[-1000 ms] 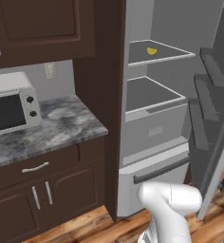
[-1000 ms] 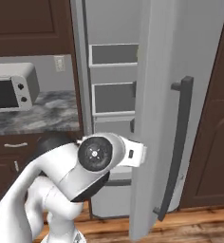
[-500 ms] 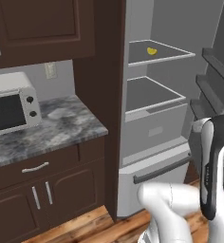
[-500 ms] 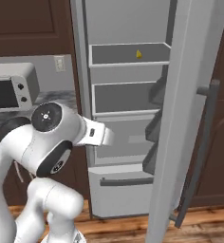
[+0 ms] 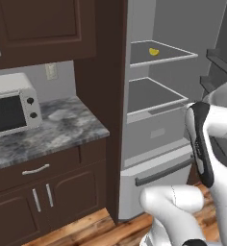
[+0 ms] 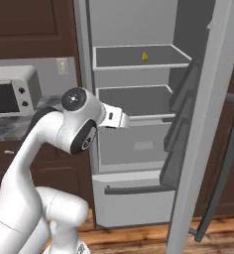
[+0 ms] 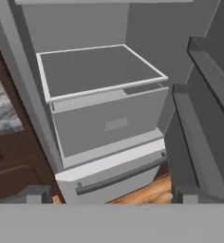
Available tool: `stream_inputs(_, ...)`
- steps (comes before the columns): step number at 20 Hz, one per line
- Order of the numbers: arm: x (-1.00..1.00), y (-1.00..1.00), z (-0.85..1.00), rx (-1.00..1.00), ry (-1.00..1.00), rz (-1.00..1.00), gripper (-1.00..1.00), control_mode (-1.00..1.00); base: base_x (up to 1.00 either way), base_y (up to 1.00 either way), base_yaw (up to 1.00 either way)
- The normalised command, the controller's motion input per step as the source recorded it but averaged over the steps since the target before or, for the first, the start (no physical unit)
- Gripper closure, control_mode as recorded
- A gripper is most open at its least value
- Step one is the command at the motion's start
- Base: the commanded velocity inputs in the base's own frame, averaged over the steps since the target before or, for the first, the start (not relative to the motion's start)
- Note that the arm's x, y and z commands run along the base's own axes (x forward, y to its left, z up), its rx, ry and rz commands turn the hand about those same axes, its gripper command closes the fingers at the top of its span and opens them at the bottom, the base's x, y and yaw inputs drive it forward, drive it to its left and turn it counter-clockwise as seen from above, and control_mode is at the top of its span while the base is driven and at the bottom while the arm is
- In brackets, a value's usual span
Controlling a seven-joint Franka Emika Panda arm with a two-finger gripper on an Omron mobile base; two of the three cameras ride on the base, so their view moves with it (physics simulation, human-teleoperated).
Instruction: There is a bowl on the dining counter. Grab a lemon wedge from the fridge and place it in the bowl. Then get the liquor bottle and glass cup from the cabinet and place them next to the bowl.
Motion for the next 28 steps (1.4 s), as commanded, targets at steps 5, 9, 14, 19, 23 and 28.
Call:
stream_inputs(5, 0.83, -0.38, -0.09, -0.08, 0.09, 0.0, -1.0, -1.0, 0.0, 0.0, 0.0)
stream_inputs(9, 0.77, -0.6, -0.37, -0.08, 0.14, 0.0, -1.0, -1.0, 0.0, 0.0, 0.0)
stream_inputs(14, 0.69, -0.73, -0.26, -0.08, 0.1, 0.0, -1.0, -1.0, 0.0, 0.0, 0.0)
stream_inputs(19, 0.46, -0.69, -0.21, -0.07, 0.07, 0.0, -1.0, -1.0, 0.0, 0.0, 0.0)
stream_inputs(23, 0.28, -0.71, -0.29, -0.08, 0.06, 0.0, -1.0, -1.0, 0.0, 0.0, 0.0)
stream_inputs(28, 0.23, -0.71, -0.33, -0.09, 0.09, -0.02, -1.0, -1.0, 0.0, 0.0, 0.0)
